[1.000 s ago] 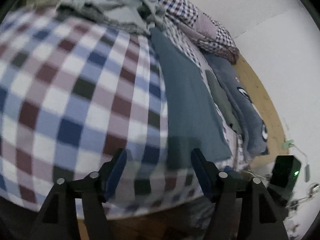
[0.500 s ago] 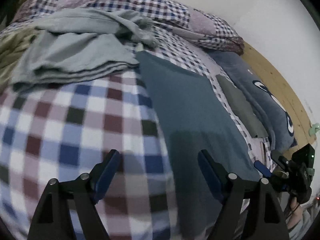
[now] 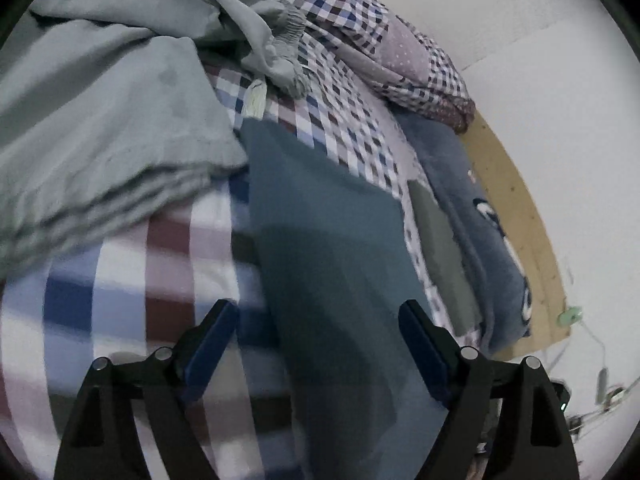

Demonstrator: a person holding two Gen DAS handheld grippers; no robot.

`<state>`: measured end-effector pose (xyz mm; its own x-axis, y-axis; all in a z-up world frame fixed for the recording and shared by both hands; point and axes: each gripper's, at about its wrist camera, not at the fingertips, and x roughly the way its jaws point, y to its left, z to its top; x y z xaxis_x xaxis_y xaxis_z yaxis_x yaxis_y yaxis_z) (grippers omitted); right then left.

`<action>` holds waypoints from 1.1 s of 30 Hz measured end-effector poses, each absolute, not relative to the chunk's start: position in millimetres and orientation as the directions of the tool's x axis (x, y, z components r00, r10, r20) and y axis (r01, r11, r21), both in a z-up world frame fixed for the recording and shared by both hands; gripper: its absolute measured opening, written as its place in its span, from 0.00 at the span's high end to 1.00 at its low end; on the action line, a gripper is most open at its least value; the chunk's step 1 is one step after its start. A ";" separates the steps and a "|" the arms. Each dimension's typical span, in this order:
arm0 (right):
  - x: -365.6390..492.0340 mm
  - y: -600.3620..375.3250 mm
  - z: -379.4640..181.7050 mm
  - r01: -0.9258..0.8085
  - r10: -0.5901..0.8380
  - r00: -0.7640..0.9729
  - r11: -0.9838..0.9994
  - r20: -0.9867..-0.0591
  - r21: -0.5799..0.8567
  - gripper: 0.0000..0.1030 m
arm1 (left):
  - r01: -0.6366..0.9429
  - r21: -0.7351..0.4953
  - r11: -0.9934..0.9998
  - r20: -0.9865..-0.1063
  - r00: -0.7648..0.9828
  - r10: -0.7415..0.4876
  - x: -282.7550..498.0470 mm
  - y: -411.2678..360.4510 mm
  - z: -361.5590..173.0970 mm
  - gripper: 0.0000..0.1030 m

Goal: Fold clothes

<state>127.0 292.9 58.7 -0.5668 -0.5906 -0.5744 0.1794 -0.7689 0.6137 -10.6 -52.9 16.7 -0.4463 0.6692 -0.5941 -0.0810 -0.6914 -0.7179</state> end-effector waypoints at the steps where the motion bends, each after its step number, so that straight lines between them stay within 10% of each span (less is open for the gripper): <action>1: 126.6 291.8 58.7 0.184 -0.596 -0.564 -0.765 -0.571 0.617 0.16 | -0.081 -0.730 -0.679 -0.586 -0.438 0.682 -22.1 -54.2 15.0 0.16; 14: 63.8 330.5 71.9 0.228 -0.693 -0.518 -0.676 -0.501 0.700 0.16 | -0.096 -0.779 -0.619 -0.545 -0.384 0.745 -109.0 -45.1 0.5 0.15; 33: -156.8 341.1 21.7 0.296 -0.704 -0.237 -0.709 -0.669 0.641 0.12 | -0.163 -0.784 -0.599 -0.511 -0.377 0.772 -119.6 -35.6 -2.0 0.15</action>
<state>-156.8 341.1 21.7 -0.2369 -0.7041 -0.6694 0.2958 -0.7086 0.6406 -119.6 -35.6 -2.0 -0.3773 0.7722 -0.5113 -0.1625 -0.5987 -0.7843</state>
